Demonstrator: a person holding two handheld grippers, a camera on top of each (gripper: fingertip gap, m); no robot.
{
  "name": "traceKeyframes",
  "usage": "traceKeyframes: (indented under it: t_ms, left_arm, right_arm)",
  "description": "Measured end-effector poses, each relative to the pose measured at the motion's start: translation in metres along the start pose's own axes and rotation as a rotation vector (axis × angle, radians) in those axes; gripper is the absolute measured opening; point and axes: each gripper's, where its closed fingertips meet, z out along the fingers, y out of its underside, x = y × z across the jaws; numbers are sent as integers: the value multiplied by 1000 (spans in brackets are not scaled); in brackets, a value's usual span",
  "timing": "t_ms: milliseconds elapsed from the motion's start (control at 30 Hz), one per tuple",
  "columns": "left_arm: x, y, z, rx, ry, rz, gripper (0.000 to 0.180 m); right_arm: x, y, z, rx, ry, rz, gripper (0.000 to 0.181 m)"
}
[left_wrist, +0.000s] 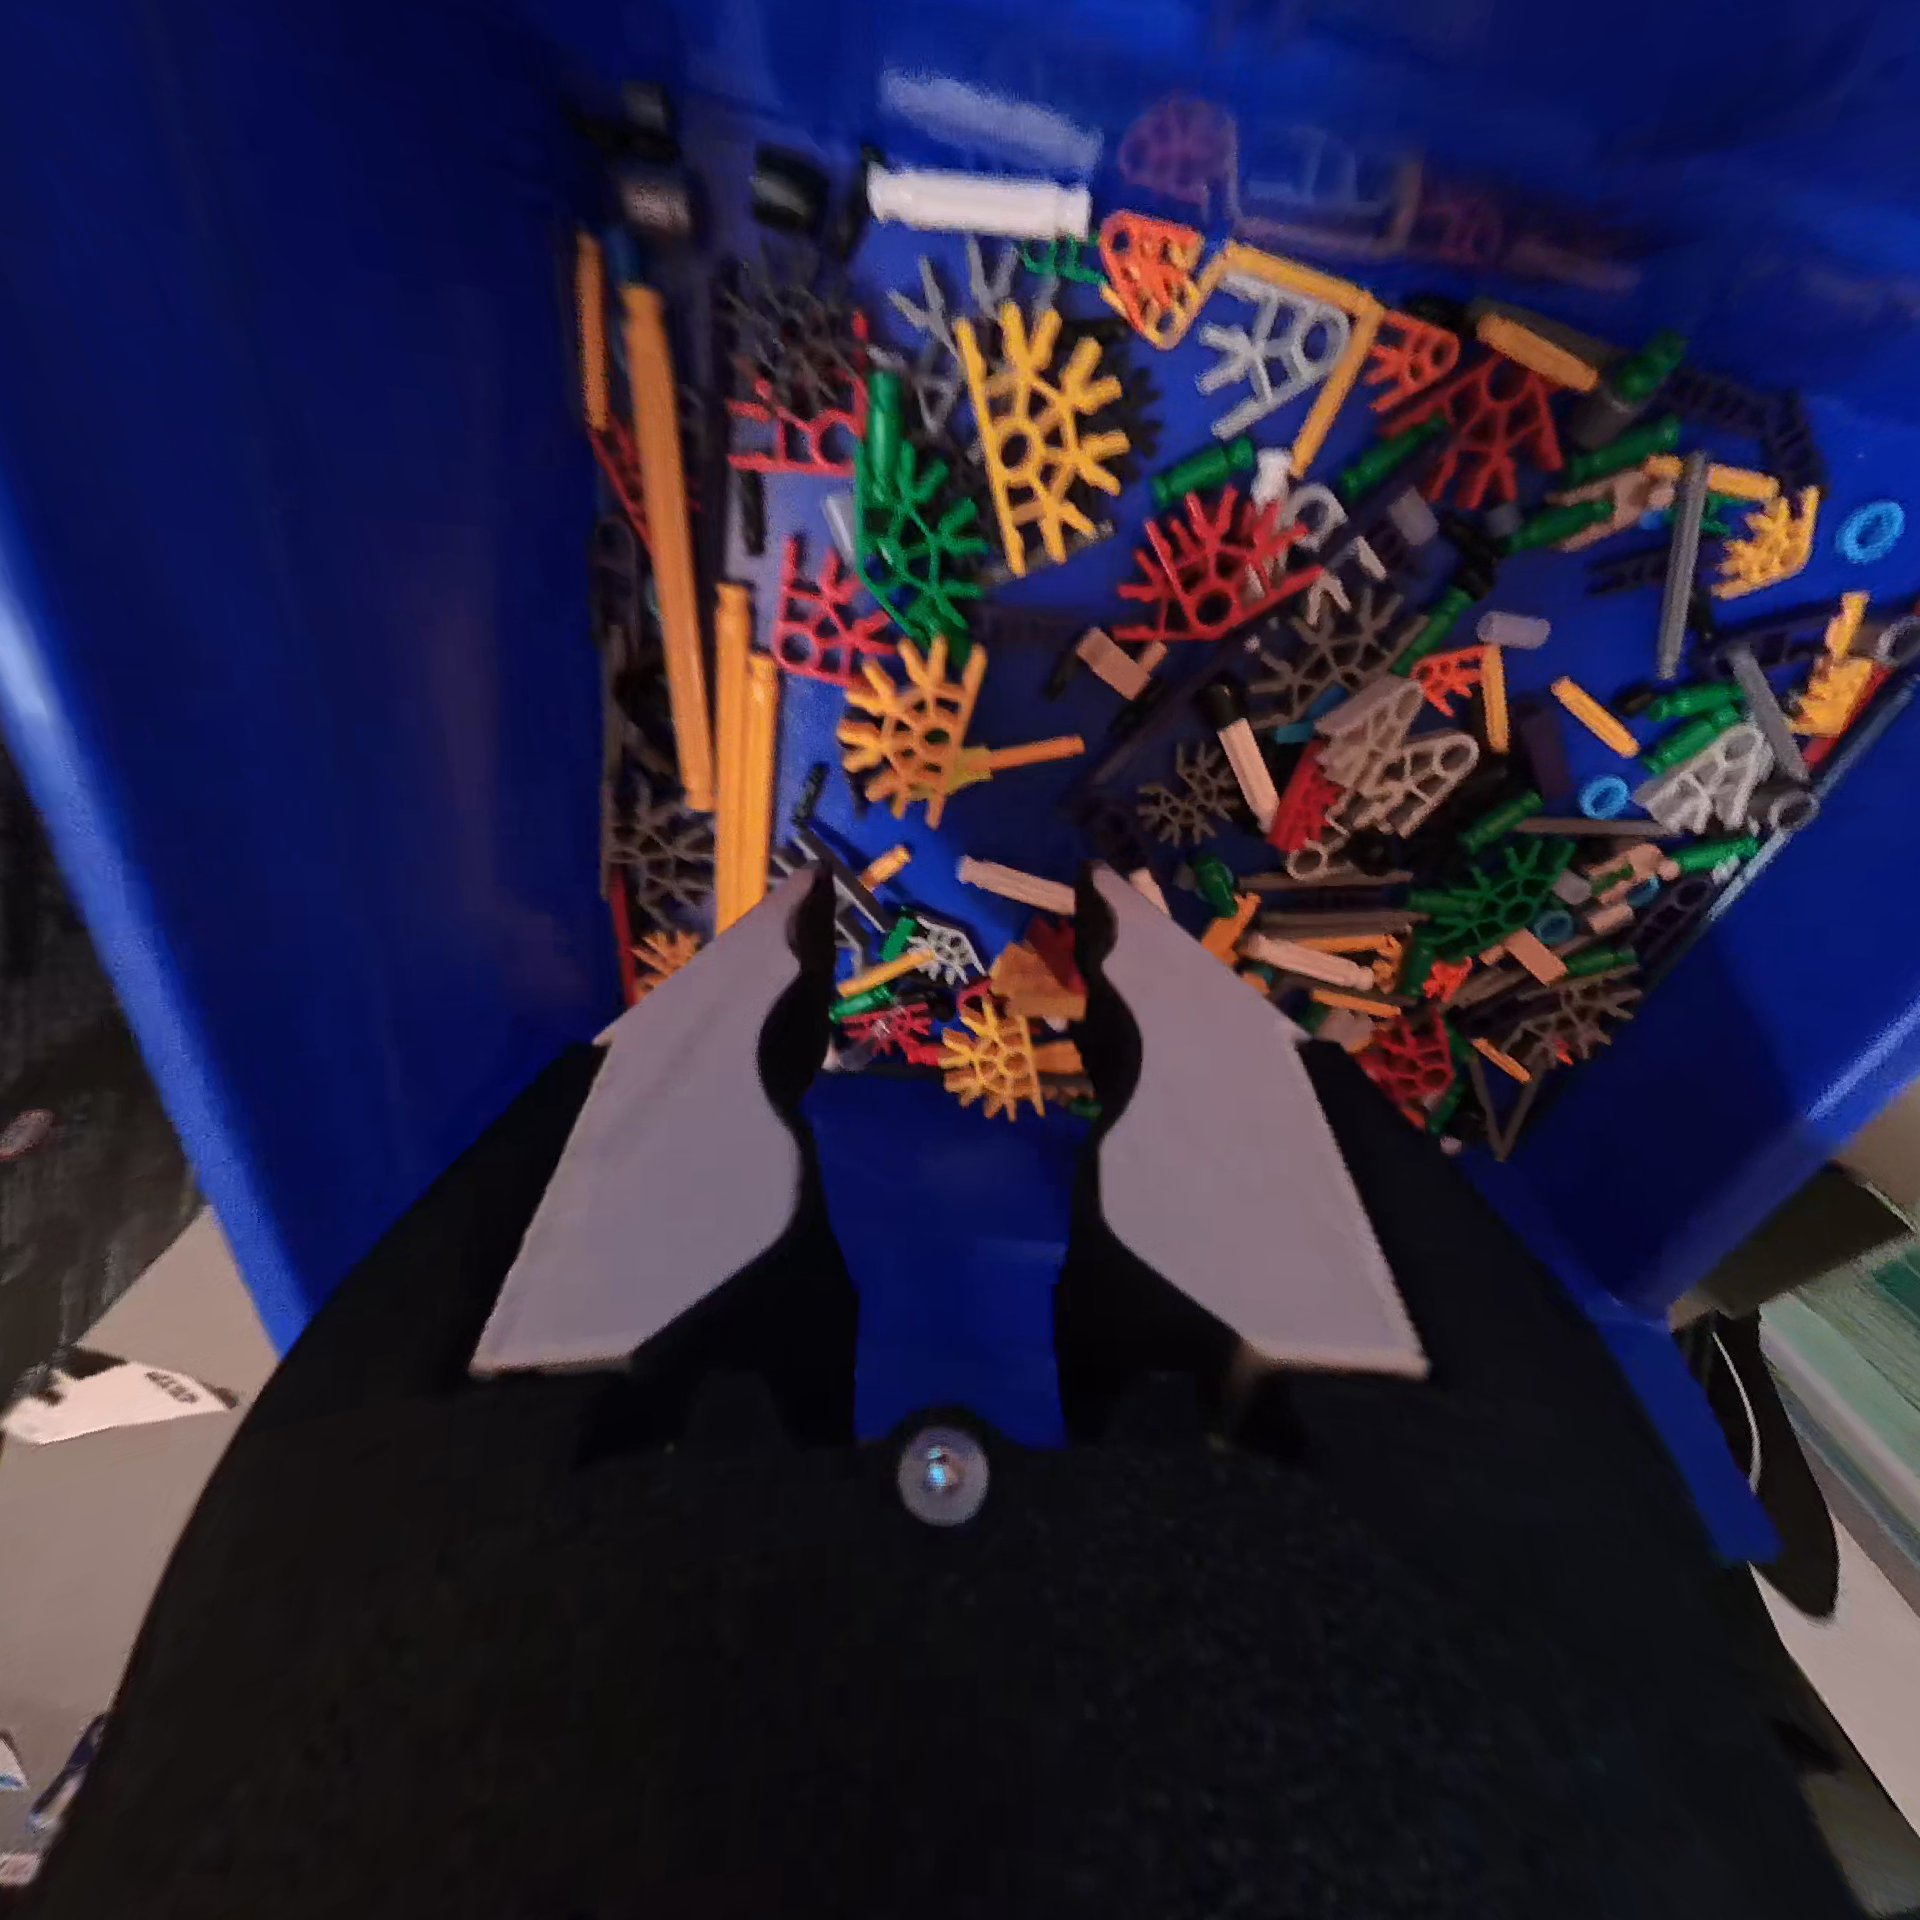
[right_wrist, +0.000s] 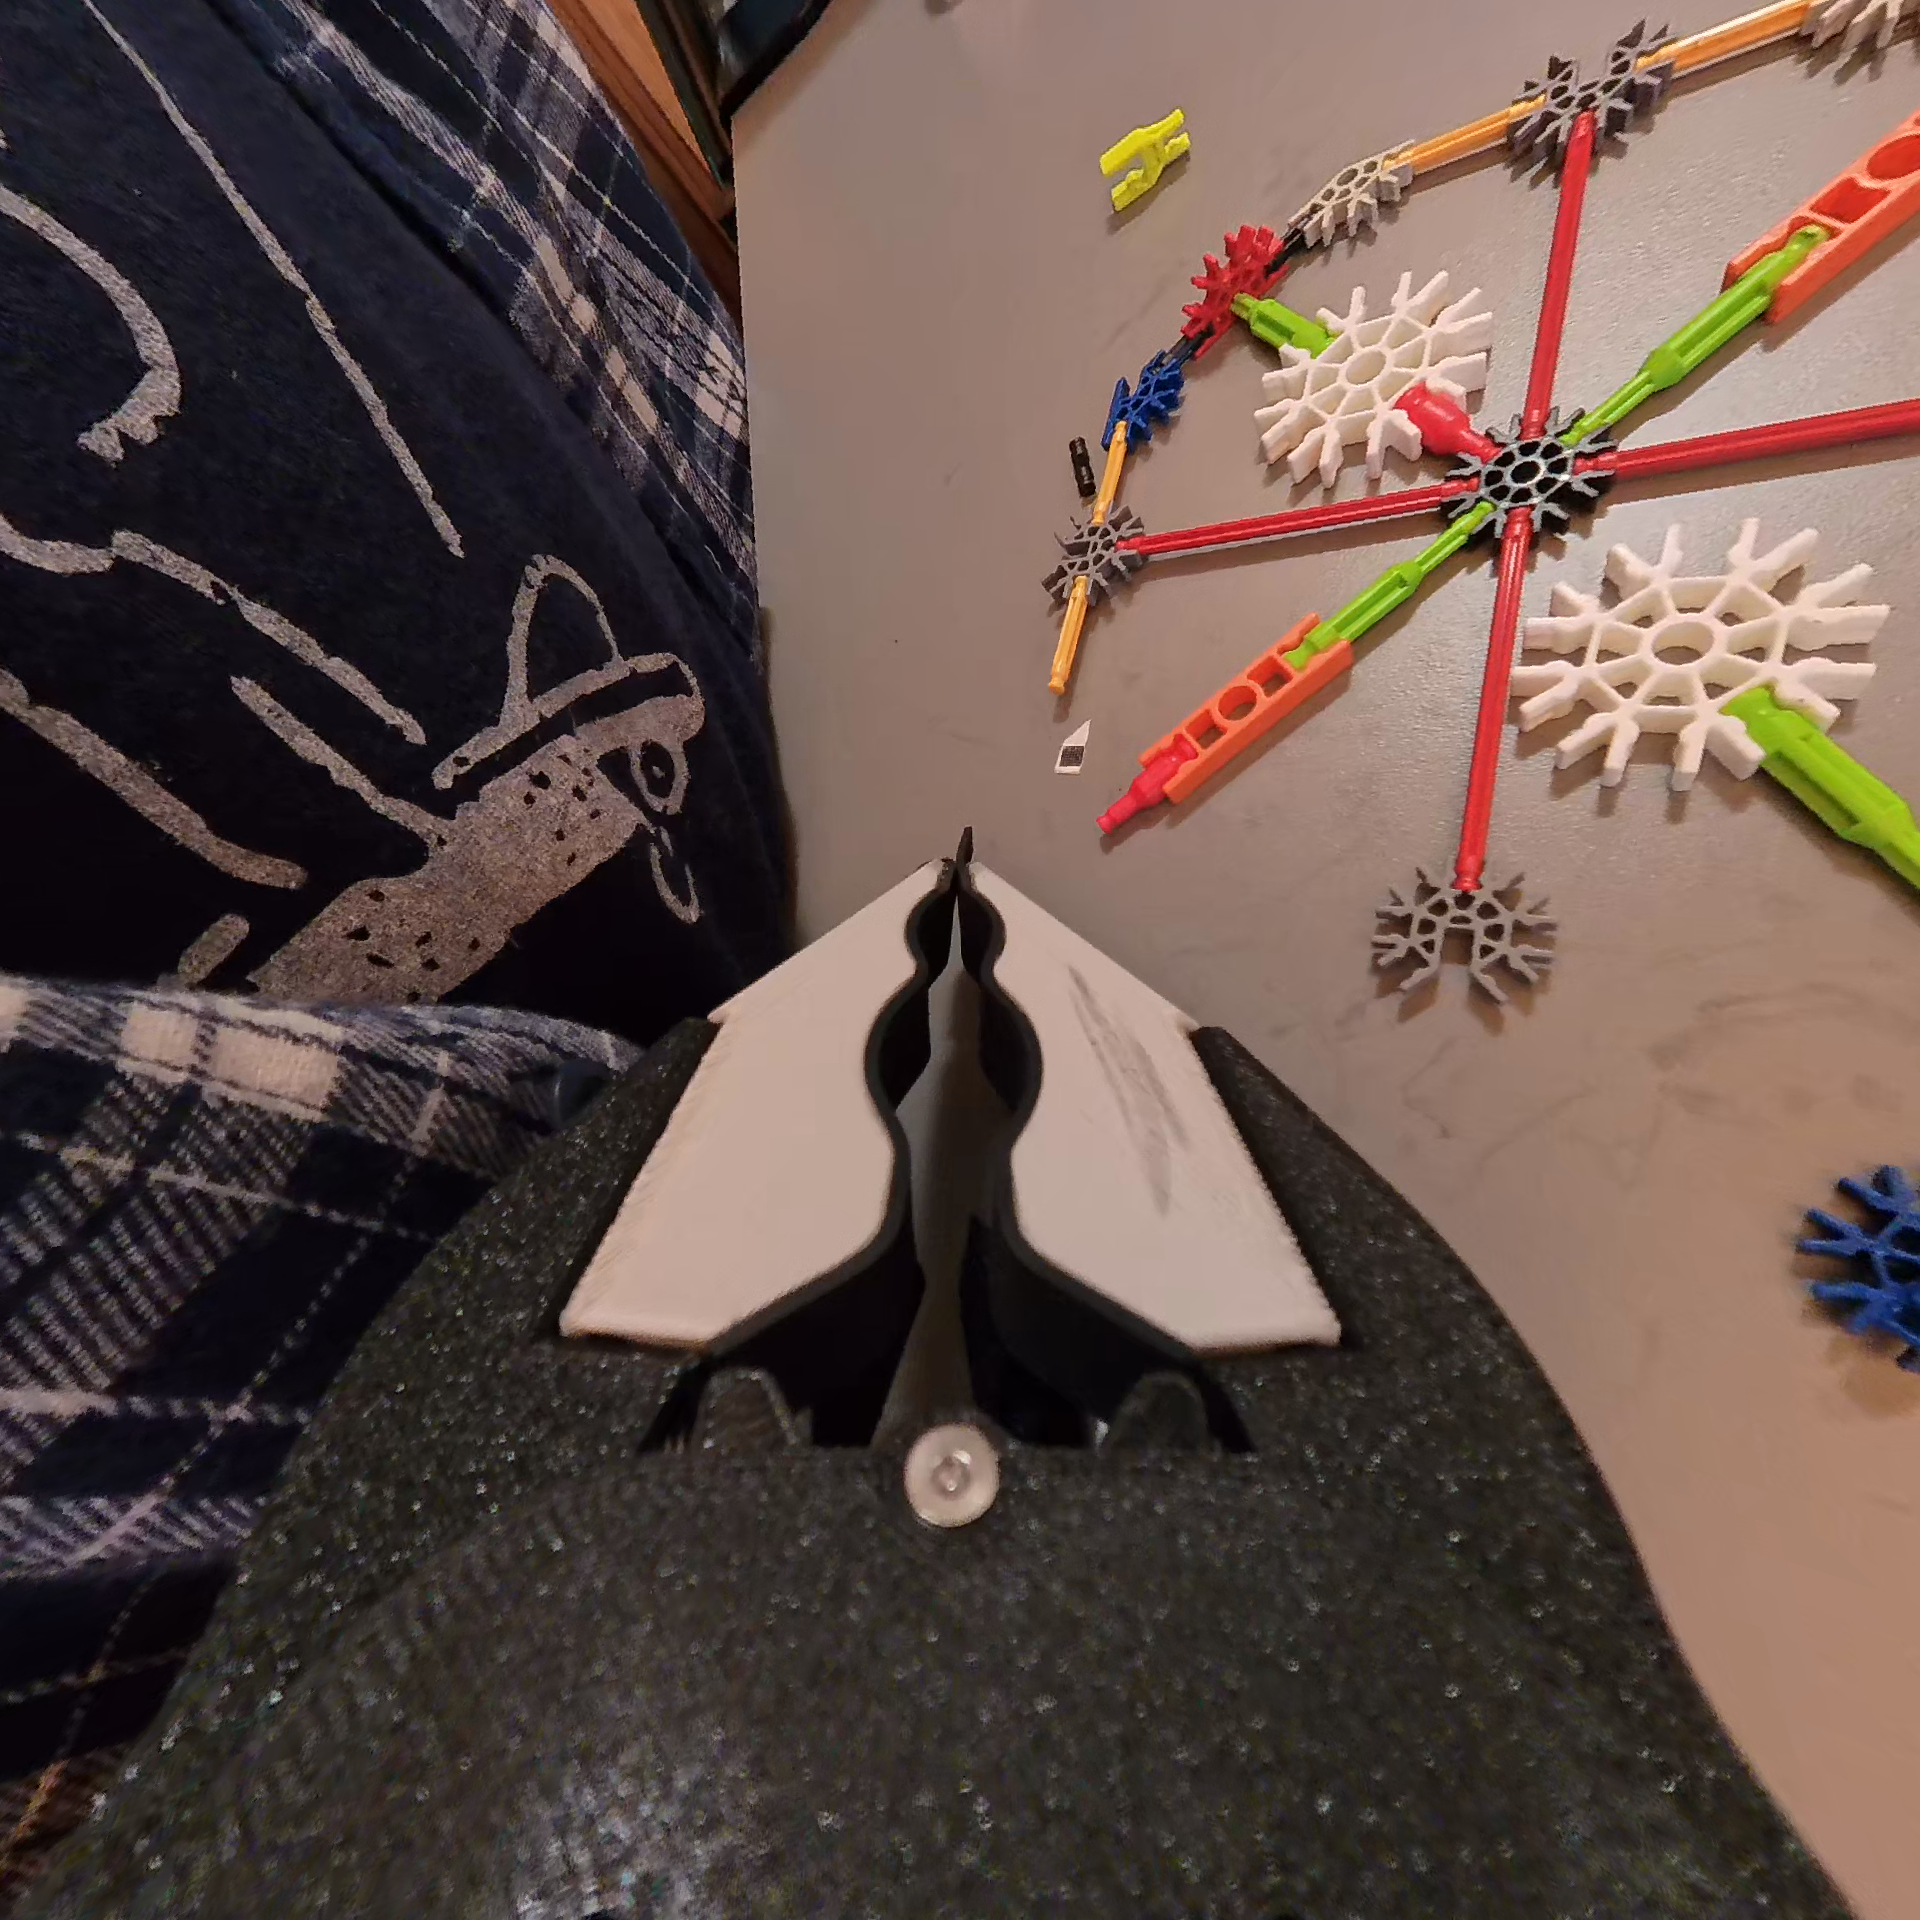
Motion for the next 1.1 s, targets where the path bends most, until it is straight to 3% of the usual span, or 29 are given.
traceKeyframes:
  t_ms: [133, 333, 467, 633, 700, 767, 900, 1100]
  left_arm:
    - [14, 25, 9, -121, 55, 26, 46]
    - [29, 44, 23, -248, 102, 67, 27]
    - [23, 28, 20, -179, 85, 83, 26]
    - [8, -24, 6, 67, 59, 24, 25]
    - [3, -32, -2, 114, 51, 5, 39]
    - [3, -22, -6, 70, 73, -17, 49]
    - [-3, 19, -2, -118, 45, -38, 51]
    - [3, 61, 17, -362, 34, -12, 35]
  right_arm:
    - [0, 0, 0, 0, -3, 2, 0]
    - [-1, 0, 0, -2, -7, 5, 0]
    - [-1, 0, 1, -3, -5, 6, 0]
    - [-1, 0, 1, -2, -4, 4, 0]
    - [-1, 0, 1, -1, -4, 3, 0]
    - [-1, 0, 1, 0, -3, 3, 0]
    - [-1, -1, 1, 5, -2, 1, 0]
    - [-1, -1, 1, 7, -9, 1, 0]
